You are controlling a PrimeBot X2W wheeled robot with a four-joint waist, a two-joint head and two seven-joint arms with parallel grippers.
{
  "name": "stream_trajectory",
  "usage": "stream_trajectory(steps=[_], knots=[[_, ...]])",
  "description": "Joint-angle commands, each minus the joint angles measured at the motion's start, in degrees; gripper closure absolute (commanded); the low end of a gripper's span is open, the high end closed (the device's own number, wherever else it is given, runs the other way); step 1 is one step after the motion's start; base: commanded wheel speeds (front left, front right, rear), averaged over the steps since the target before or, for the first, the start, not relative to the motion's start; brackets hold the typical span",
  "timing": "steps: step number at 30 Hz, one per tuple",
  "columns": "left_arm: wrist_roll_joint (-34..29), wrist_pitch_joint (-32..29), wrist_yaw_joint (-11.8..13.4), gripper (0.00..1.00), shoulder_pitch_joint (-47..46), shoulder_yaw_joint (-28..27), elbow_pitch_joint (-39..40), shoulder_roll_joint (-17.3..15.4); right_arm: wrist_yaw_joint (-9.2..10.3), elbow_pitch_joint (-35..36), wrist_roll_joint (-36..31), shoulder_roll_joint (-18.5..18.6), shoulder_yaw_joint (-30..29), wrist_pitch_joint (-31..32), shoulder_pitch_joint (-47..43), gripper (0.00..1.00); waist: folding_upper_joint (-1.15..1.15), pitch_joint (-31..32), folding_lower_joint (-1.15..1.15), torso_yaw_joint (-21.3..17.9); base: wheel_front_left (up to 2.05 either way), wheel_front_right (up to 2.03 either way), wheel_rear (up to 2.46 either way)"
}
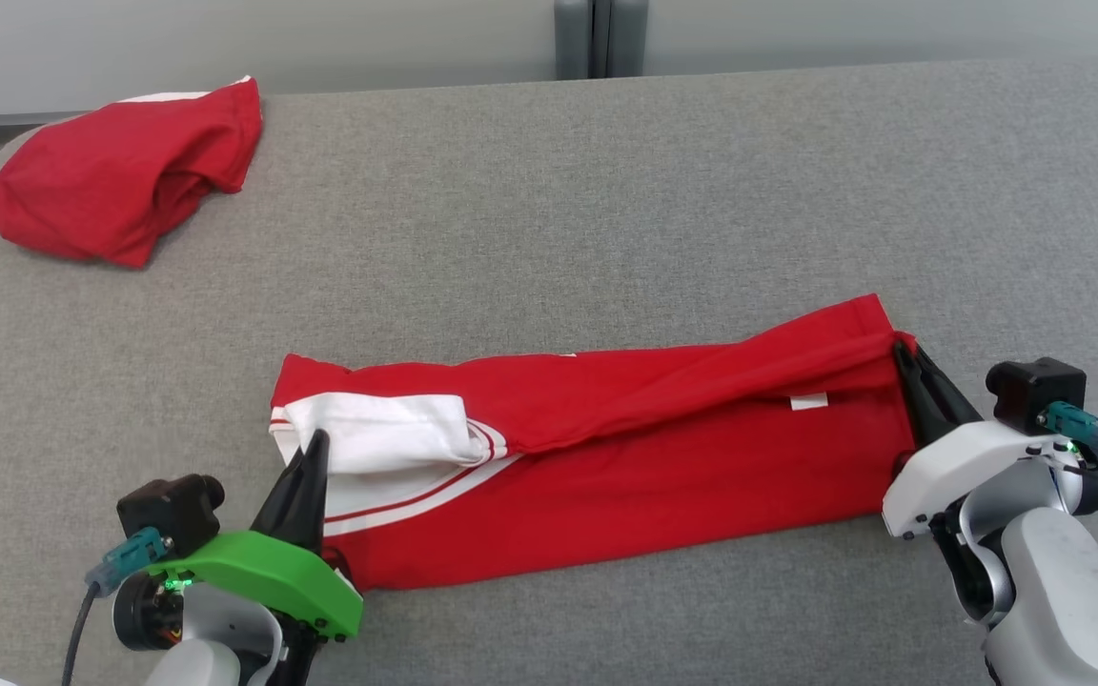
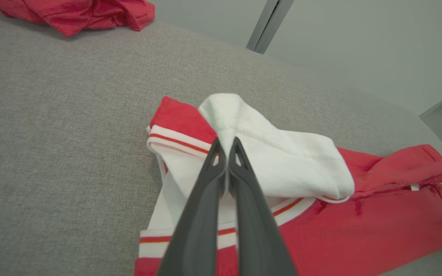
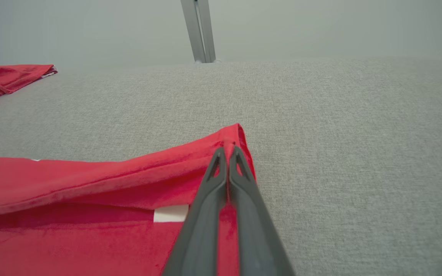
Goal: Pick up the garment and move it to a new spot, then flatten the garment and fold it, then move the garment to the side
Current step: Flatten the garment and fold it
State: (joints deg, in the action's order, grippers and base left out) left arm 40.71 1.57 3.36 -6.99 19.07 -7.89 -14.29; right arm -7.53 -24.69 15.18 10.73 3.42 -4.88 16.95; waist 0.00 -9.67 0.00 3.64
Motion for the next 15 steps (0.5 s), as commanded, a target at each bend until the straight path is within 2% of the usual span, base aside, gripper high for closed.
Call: stream_trajectory(steps=[1,2,3,4,5,12,15], knots=[[0.29,0.76,0.17,1.00,0.85,-0.04,-0.80,0.25,0.09,0.55,-0.54,-0.44,-0.60,0.03,-1.18,0.93,0.00,-0.04,0.00,0.01,0.00,0.00,0.00],[0.18,1.21,0.15,0.82,0.96,-0.03,-1.29,0.35,0.09,0.77,-0.87,-0.72,-0.94,0.03,-1.65,0.69,0.00,-0.04,0.00,-0.01,0.00,0.00,0.00],[0.02,1.88,0.26,0.54,1.08,-0.12,-1.96,0.61,0.09,0.95,-0.93,-1.16,-1.41,0.11,-2.21,0.50,0.00,-0.03,0.00,-0.07,0.00,0.00,0.00],[0.10,2.41,0.32,0.04,1.23,-0.23,-2.46,0.91,0.09,1.20,-1.00,-1.59,-1.86,-0.03,-2.70,0.00,0.00,-0.01,0.00,-0.13,0.00,0.00,0.00],[0.50,2.98,0.32,0.00,1.55,-0.42,-2.93,1.33,0.09,1.54,-1.22,-2.02,-2.36,-0.36,-3.35,0.00,0.00,0.03,0.00,-0.22,0.00,0.00,0.00],[1.39,7.99,1.41,0.00,4.45,-3.13,-3.45,1.84,0.09,3.81,-1.94,-4.33,-6.40,-1.87,-8.37,0.00,0.00,0.61,0.00,-0.54,0.00,0.00,0.00],[0.44,10.71,2.73,0.00,6.27,-4.88,-1.86,1.57,0.09,5.97,-2.23,-5.48,-8.69,-1.96,-10.95,0.00,0.00,1.10,0.00,-0.71,0.00,0.00,0.00]])
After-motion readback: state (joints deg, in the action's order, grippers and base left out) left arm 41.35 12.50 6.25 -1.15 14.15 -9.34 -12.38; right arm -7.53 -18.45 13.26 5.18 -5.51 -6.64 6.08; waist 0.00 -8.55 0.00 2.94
